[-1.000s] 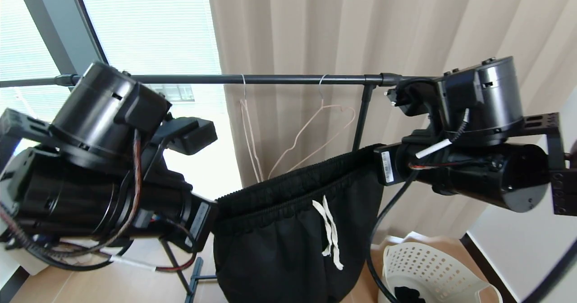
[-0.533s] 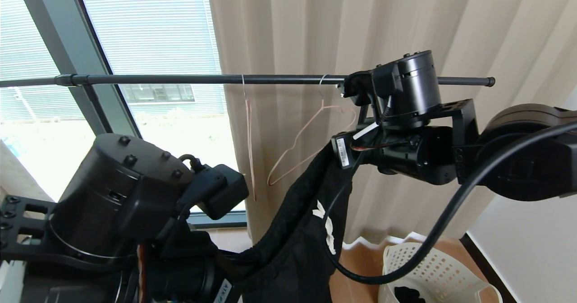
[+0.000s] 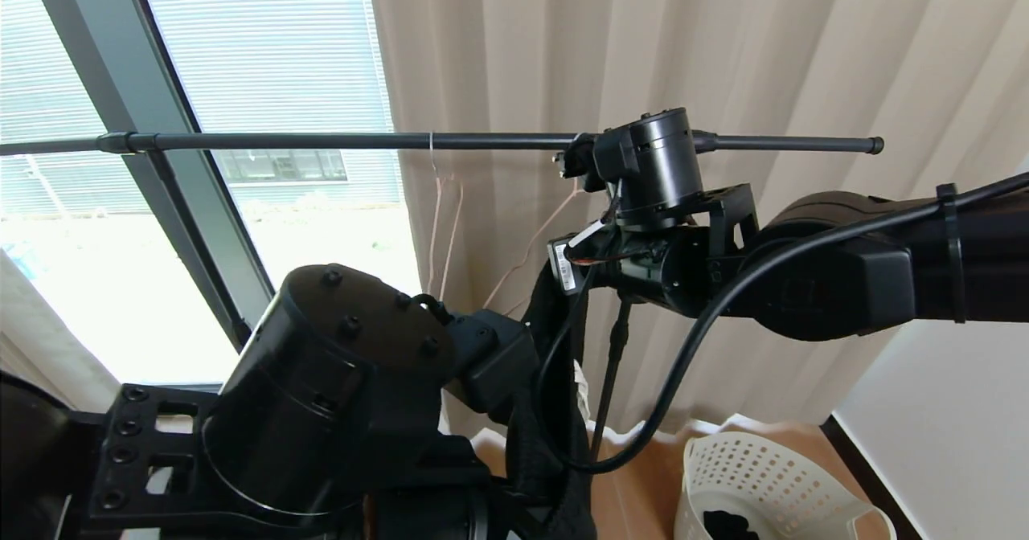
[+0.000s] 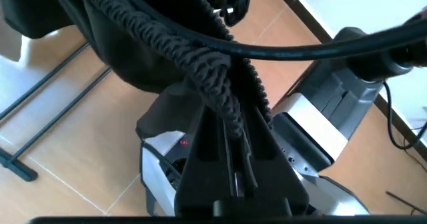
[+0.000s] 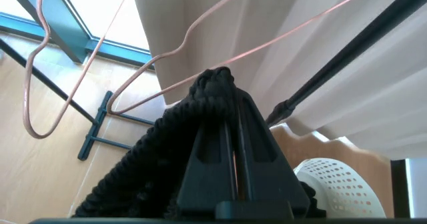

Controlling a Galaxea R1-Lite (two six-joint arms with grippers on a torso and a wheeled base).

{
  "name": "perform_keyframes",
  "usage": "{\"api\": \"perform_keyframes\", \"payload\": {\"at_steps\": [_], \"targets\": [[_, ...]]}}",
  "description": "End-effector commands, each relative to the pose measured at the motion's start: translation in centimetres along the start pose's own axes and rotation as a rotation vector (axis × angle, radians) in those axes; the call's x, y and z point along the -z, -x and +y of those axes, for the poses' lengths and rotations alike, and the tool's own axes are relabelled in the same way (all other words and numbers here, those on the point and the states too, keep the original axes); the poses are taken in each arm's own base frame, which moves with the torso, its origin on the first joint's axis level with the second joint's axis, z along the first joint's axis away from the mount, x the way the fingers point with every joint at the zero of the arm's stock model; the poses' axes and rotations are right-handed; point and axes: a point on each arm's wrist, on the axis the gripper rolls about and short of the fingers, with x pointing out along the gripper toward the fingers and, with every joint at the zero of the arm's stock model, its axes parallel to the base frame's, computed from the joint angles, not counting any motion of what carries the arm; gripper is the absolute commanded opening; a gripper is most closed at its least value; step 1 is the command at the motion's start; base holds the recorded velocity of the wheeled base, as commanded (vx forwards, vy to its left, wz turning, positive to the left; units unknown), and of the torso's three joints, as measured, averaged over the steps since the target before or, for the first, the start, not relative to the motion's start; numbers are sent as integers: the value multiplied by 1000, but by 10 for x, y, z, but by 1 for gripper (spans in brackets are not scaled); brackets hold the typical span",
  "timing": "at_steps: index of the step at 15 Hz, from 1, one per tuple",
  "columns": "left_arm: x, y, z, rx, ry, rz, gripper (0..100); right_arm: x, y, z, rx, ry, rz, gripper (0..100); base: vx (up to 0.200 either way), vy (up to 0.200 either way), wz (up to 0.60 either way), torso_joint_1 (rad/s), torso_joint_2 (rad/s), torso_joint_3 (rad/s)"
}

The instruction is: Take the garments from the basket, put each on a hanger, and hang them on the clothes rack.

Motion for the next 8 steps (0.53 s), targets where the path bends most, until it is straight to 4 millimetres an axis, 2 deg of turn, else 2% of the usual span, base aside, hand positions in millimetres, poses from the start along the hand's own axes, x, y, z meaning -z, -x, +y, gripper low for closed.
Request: {"api": "perform_keyframes", "payload": {"at_steps": [1, 4, 6, 8], "targets": [[1, -7, 3, -14, 7, 18, 0, 1, -2, 1, 1, -1, 5, 0, 0, 0, 0, 0, 0, 0], [10, 8, 34, -102, 73, 7, 0, -2, 6, -12, 18, -29, 1, 0, 0, 0, 0, 0, 0, 0], [13, 16, 48, -150, 94, -5, 0, -2, 20, -21, 21, -37, -2, 0, 0, 0, 0, 0, 0, 0], [11, 23, 72, -238, 133, -31, 0, 3, 36, -40, 46, -51, 4, 0, 0, 0, 0, 0, 0, 0]]}}
